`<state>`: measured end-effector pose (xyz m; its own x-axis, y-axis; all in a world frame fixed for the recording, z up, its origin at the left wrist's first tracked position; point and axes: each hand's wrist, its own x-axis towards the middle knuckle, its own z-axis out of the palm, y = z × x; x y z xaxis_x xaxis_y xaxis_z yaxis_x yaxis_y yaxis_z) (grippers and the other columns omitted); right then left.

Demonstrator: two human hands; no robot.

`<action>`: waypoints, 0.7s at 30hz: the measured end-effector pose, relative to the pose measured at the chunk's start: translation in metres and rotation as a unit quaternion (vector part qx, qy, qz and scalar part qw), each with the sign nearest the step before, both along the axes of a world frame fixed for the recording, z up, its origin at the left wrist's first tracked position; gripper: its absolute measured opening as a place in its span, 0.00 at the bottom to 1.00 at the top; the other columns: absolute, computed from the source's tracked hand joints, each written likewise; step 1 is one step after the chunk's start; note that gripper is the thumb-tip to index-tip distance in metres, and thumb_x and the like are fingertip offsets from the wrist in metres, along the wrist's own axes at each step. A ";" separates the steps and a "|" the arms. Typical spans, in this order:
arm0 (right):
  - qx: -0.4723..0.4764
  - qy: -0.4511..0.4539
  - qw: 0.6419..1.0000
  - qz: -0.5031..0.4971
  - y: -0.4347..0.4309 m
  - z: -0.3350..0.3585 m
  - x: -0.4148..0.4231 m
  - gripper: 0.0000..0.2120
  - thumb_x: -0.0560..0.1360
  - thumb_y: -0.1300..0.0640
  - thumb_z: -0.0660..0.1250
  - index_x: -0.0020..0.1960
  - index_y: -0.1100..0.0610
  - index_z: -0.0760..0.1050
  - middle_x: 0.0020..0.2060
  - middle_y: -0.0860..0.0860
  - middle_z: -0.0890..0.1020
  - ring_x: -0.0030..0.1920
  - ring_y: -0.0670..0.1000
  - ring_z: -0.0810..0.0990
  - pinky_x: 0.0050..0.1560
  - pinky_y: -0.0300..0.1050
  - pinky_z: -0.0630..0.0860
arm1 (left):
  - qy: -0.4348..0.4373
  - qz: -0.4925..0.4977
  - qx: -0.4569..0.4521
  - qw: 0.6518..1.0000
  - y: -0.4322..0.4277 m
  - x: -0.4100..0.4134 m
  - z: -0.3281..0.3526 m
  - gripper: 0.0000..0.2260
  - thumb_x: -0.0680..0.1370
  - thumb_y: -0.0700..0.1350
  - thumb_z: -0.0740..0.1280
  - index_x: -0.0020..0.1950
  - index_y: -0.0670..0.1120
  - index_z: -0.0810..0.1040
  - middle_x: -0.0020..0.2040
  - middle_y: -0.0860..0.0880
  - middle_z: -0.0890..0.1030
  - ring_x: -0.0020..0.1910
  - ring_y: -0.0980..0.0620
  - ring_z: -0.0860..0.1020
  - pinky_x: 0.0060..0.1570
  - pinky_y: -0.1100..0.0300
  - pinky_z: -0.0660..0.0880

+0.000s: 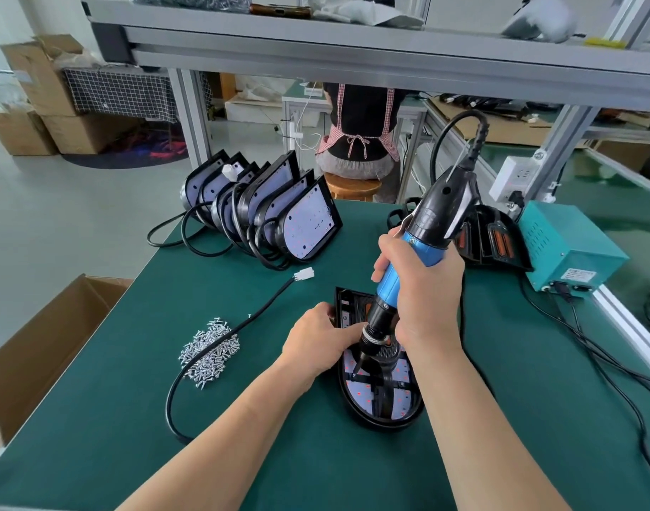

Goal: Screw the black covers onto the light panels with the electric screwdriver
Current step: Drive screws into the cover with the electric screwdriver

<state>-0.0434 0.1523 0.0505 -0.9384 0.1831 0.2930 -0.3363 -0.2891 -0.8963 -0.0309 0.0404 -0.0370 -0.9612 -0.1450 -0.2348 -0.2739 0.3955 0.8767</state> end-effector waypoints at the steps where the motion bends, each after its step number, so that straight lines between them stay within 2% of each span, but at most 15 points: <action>1: 0.005 0.004 1.000 0.003 0.000 -0.001 -0.001 0.05 0.67 0.63 0.69 0.42 0.59 0.74 0.29 0.55 0.74 0.26 0.50 0.73 0.30 0.38 0.73 | 0.000 0.002 -0.001 1.000 0.000 0.000 0.000 0.30 0.55 0.66 0.65 0.49 0.48 0.76 0.44 0.50 0.82 0.44 0.48 0.80 0.46 0.51 0.77; 7: 0.032 0.027 0.999 0.026 0.002 -0.005 -0.003 0.05 0.68 0.65 0.66 0.37 0.58 0.71 0.27 0.54 0.74 0.25 0.49 0.72 0.31 0.38 0.73 | -0.002 0.016 0.009 1.000 0.000 -0.001 -0.003 0.30 0.53 0.67 0.66 0.48 0.49 0.76 0.43 0.50 0.82 0.45 0.47 0.80 0.49 0.49 0.78; 10: 0.038 0.038 0.998 0.044 0.003 -0.007 -0.002 0.07 0.67 0.66 0.65 0.34 0.58 0.69 0.24 0.53 0.73 0.25 0.48 0.71 0.31 0.38 0.72 | 0.000 0.027 0.011 1.000 0.001 -0.002 -0.005 0.29 0.53 0.66 0.66 0.46 0.49 0.76 0.41 0.51 0.82 0.42 0.48 0.80 0.43 0.50 0.77; 12: 0.047 0.056 0.995 0.070 0.001 -0.007 -0.002 0.08 0.68 0.68 0.65 0.33 0.59 0.68 0.24 0.51 0.73 0.25 0.46 0.71 0.31 0.36 0.72 | 0.001 0.036 0.006 0.999 0.001 -0.003 -0.006 0.27 0.52 0.66 0.64 0.43 0.50 0.76 0.38 0.53 0.80 0.38 0.52 0.78 0.36 0.54 0.73; 15: 0.058 0.075 0.988 0.126 0.001 -0.009 -0.003 0.12 0.69 0.70 0.64 0.32 0.57 0.69 0.24 0.49 0.73 0.25 0.46 0.71 0.31 0.36 0.71 | -0.001 0.041 -0.005 0.999 0.000 -0.003 -0.007 0.26 0.51 0.65 0.62 0.42 0.52 0.75 0.36 0.55 0.79 0.36 0.55 0.76 0.34 0.57 0.69; 18: 0.056 0.083 0.981 0.169 0.003 -0.010 -0.003 0.12 0.70 0.67 0.65 0.32 0.52 0.72 0.25 0.51 0.75 0.26 0.48 0.72 0.32 0.38 0.71 | 0.000 0.037 -0.004 0.999 0.000 -0.003 -0.008 0.27 0.51 0.65 0.62 0.42 0.52 0.76 0.36 0.55 0.79 0.36 0.54 0.76 0.34 0.58 0.69; 21: 0.036 0.062 0.986 0.152 0.005 -0.010 -0.002 0.06 0.68 0.62 0.68 0.36 0.52 0.74 0.26 0.53 0.74 0.26 0.49 0.72 0.32 0.39 0.72 | 0.006 0.031 0.004 0.999 -0.001 -0.003 -0.007 0.25 0.52 0.66 0.64 0.40 0.51 0.74 0.35 0.55 0.77 0.34 0.54 0.75 0.34 0.57 0.68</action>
<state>-0.0456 0.1577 0.0403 -0.9032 -0.1271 0.4100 -0.3512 -0.3304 -0.8761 -0.0334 0.0395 -0.0443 -0.9529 -0.2027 -0.2256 -0.2879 0.3704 0.8831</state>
